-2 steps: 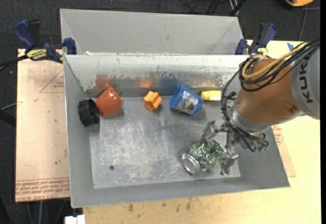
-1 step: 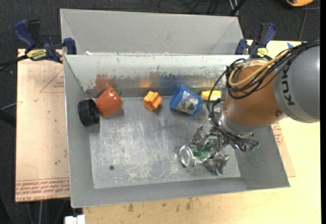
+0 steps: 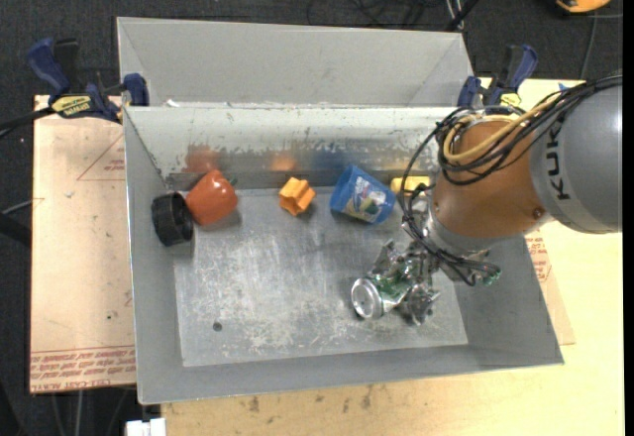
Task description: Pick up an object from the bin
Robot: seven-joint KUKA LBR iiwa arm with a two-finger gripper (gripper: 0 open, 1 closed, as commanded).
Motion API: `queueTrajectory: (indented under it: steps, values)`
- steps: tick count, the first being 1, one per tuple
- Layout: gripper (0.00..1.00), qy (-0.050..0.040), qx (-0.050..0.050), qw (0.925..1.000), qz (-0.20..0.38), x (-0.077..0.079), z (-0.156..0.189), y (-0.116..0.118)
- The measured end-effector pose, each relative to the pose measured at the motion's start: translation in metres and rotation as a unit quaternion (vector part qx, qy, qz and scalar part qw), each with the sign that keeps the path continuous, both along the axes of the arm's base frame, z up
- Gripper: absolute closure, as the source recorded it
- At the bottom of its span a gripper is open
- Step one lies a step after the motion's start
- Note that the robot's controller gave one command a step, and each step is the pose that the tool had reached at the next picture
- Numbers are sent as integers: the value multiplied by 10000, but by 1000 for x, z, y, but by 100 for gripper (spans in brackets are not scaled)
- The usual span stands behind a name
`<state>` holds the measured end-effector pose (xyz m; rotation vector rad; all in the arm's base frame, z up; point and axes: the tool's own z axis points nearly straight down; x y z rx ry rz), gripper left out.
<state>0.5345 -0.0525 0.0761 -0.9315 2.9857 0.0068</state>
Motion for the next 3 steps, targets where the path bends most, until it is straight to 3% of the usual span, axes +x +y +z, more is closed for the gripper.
queueTrajectory:
  steps: [3]
  values:
    - [100, 22, -18, 10000, 8, -1, 10, -1]
